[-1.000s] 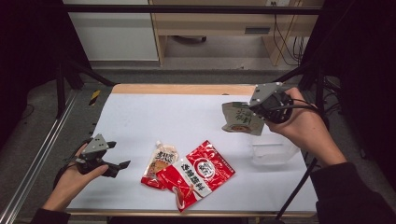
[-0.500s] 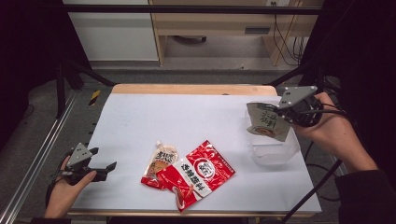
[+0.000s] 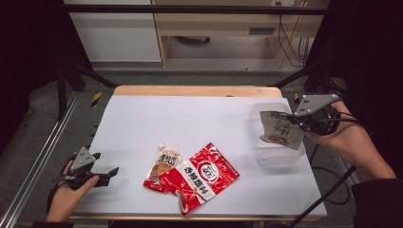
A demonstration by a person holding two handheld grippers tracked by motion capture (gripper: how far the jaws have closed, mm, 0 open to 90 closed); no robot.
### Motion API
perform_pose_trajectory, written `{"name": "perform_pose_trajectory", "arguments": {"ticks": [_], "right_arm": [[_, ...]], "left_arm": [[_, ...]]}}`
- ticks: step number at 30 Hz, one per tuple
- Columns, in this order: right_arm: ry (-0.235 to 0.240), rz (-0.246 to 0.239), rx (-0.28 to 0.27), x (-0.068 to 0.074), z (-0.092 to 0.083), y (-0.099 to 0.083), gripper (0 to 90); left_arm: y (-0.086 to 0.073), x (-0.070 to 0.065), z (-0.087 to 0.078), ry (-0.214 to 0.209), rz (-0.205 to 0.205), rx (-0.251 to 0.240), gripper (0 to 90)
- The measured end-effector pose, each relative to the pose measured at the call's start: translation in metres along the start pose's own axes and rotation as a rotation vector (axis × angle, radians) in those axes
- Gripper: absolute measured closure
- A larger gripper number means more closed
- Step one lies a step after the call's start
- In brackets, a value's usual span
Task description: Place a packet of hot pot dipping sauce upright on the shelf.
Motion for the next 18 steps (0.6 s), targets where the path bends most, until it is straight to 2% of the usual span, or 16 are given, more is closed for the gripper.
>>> {"name": "perform_pose_trajectory", "arguments": {"ticks": [9,18], "right_arm": [[0.052,-0.018,-0.01,-0.001,0.003,-0.005,90.0],[0.089,-0.004,-0.022,0.002,0.001,-0.012,90.0]], "left_arm": [[-0.001,-0.001,0.001,-0.007,0.004,0.009,9.1],[0.0,-0.003,0.002,-0.012,0.012,0.013,9.1]]}}
Point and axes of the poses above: each handheld gripper's, and its own axes: z roughly forward along the jaws, y roughly out of its top, x roughly to its left, the point moved 2 cm from there along z, roughly forward along the jaws, and after that the axes turned 8 degrees about z, right-handed, at the moved point
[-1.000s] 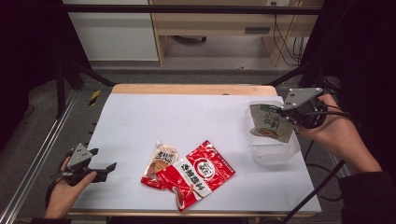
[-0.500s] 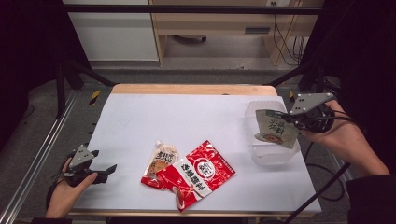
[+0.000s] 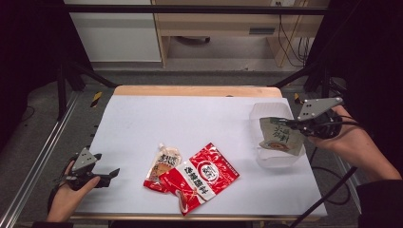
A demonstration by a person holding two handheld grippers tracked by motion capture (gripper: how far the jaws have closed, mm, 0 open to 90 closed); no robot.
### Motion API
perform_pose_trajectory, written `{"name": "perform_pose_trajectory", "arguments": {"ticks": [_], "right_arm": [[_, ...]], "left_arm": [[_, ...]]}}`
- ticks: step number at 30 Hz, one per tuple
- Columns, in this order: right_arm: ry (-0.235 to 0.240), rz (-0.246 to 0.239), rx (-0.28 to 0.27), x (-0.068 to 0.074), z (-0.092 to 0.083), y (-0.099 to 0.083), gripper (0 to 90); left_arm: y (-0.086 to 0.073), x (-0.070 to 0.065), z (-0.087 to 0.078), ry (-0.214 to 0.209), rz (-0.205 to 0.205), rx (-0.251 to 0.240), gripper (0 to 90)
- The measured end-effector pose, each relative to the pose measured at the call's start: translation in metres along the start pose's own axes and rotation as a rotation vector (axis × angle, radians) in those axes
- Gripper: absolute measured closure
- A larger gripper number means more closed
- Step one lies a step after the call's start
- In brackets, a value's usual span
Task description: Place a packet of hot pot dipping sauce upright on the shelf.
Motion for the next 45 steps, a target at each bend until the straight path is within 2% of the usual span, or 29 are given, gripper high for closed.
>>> {"name": "perform_pose_trajectory", "arguments": {"ticks": [9,19,32,37,45], "right_arm": [[0.015,0.006,-0.012,0.003,-0.006,-0.005,90.0],[0.055,-0.01,-0.034,0.011,-0.006,-0.004,90.0],[0.072,-0.002,-0.04,0.013,-0.013,-0.011,90.0],[0.084,0.013,-0.039,0.013,-0.004,-0.019,90.0],[0.106,0.052,-0.005,0.017,0.029,-0.031,89.6]], "left_arm": [[0.0,-0.001,0.001,-0.001,0.005,0.004,9.1],[0.001,-0.002,0.002,-0.004,0.019,0.012,9.1],[0.001,-0.002,0.003,-0.006,0.023,0.019,9.2],[0.0,-0.003,0.003,-0.007,0.032,0.027,9.2],[0.001,-0.003,0.003,-0.007,0.034,0.028,9.2]]}}
Point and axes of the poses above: each handheld gripper's, and its own axes: z roughly forward along the jaws, y roughly out of its top, x roughly to its left, the point moved 2 cm from there along z, roughly forward along the jaws, and after that the axes turned 8 degrees about z, right-handed, at the moved point
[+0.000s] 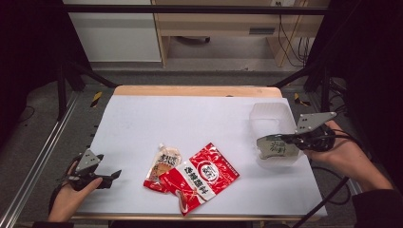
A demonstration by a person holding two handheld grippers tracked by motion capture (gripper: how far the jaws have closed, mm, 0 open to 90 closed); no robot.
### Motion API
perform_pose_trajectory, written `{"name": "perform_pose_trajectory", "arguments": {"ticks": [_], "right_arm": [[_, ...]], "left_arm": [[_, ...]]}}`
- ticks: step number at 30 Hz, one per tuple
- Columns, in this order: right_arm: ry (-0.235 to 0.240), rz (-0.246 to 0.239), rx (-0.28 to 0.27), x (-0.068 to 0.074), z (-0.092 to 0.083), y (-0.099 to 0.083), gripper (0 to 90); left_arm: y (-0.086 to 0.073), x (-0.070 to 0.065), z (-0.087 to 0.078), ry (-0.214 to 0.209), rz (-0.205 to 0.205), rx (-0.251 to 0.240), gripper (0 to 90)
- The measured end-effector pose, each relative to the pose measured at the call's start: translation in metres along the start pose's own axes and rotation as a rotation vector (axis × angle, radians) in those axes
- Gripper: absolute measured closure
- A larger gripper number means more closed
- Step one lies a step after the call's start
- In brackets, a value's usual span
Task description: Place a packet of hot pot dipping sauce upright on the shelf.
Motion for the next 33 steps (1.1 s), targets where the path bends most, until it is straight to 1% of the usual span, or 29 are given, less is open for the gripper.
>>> {"name": "perform_pose_trajectory", "arguments": {"ticks": [3,5,7,11,14,16,17,18,19,22,23,25,28,30,33], "right_arm": [[-0.002,0.017,0.007,-0.001,0.008,-0.004,89.3],[-0.012,0.038,-0.001,-0.004,0.008,-0.006,88.9],[-0.017,0.056,0.005,-0.007,0.008,-0.008,87.9],[-0.048,0.098,0.021,-0.013,0.009,-0.012,85.0],[-0.079,0.134,0.043,-0.018,0.011,-0.013,82.7],[-0.089,0.149,0.049,-0.02,0.013,-0.014,79.9],[-0.093,0.156,0.054,-0.02,0.013,-0.014,77.5],[-0.095,0.16,0.054,-0.021,0.013,-0.015,73.3],[-0.097,0.176,0.054,-0.021,0.013,-0.015,68.3],[-0.114,0.195,0.052,-0.018,0.01,-0.014,53.0],[-0.121,0.202,0.042,-0.016,0.009,-0.012,47.5],[-0.129,0.2,0.022,-0.012,0.006,-0.008,39.9],[-0.146,0.193,0.002,-0.005,0.002,0.002,30.9],[-0.146,0.187,-0.02,0.0,-0.001,0.012,26.6],[-0.16,0.182,-0.052,0.008,-0.004,0.028,22.5]], "left_arm": [[0.0,0.0,0.0,0.0,-0.003,-0.002,9.2],[0.0,0.001,0.0,0.0,-0.001,0.0,9.2],[0.0,0.0,0.0,-0.001,-0.003,-0.001,9.2],[0.0,0.0,0.0,-0.002,0.003,0.001,9.2],[0.0,0.0,0.0,-0.003,0.005,0.005,9.3],[0.0,0.0,0.0,-0.002,0.003,0.003,9.3],[0.0,0.0,0.0,-0.001,0.002,0.002,9.3],[0.0,0.0,0.0,0.0,-0.001,0.001,9.3],[0.0,0.001,0.0,-0.001,-0.001,0.001,9.3],[0.0,0.001,0.0,-0.001,0.001,0.004,9.3],[0.0,0.001,0.0,-0.001,-0.001,0.002,9.2],[0.0,0.0,0.0,-0.001,-0.001,0.003,9.3],[0.0,0.0,0.0,0.0,0.003,0.007,9.2],[0.0,0.0,-0.001,0.002,0.003,0.008,9.2],[0.0,0.0,-0.001,0.002,0.003,0.008,9.1]]}}
Point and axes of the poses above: each handheld gripper's, and its own axes: z roughly forward along the jaws, y roughly out of its top, x roughly to its left, the point moved 2 cm from there along z, roughly forward along the jaws, and after that the axes turned 8 degrees about z, right-handed, at the moved point
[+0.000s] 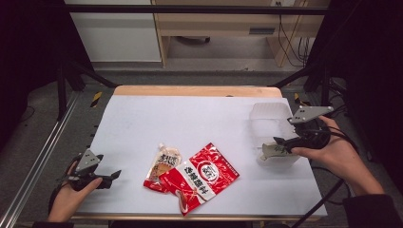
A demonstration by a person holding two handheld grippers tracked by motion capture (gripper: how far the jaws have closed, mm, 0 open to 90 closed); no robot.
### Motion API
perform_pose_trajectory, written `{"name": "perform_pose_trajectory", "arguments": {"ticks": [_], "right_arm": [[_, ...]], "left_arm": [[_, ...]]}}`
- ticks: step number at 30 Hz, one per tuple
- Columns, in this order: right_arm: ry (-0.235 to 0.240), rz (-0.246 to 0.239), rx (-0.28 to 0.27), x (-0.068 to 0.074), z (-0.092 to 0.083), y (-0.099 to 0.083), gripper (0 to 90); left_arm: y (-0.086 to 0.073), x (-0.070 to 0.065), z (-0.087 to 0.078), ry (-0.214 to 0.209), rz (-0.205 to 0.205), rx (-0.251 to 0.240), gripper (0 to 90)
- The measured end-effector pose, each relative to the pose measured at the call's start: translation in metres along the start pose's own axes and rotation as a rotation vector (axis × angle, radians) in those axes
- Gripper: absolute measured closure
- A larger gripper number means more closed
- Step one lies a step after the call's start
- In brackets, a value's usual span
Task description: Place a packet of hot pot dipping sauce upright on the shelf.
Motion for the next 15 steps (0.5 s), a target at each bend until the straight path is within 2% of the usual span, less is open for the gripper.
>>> {"name": "perform_pose_trajectory", "arguments": {"ticks": [4,6,12,15], "right_arm": [[-0.014,0.001,-0.042,0.019,-0.002,0.019,18.2],[-0.005,-0.002,-0.065,0.031,-0.001,0.027,16.3],[0.025,-0.033,-0.09,0.065,0.009,0.05,13.2],[0.046,-0.039,-0.098,0.081,0.018,0.058,12.4]], "left_arm": [[0.0,0.0,0.0,-0.001,0.003,0.002,9.1],[0.0,-0.001,0.0,-0.002,0.006,0.004,9.1],[0.001,-0.002,0.0,-0.001,0.018,0.012,9.0],[0.0,-0.002,0.0,0.004,0.009,0.006,8.9]]}}
Point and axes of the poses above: each handheld gripper's, and its own axes: z roughly forward along the jaws, y roughly out of its top, x roughly to its left, the point moved 2 cm from there along z, roughly forward along the jaws, and after that the axes turned 8 degrees about z, right-handed, at the moved point
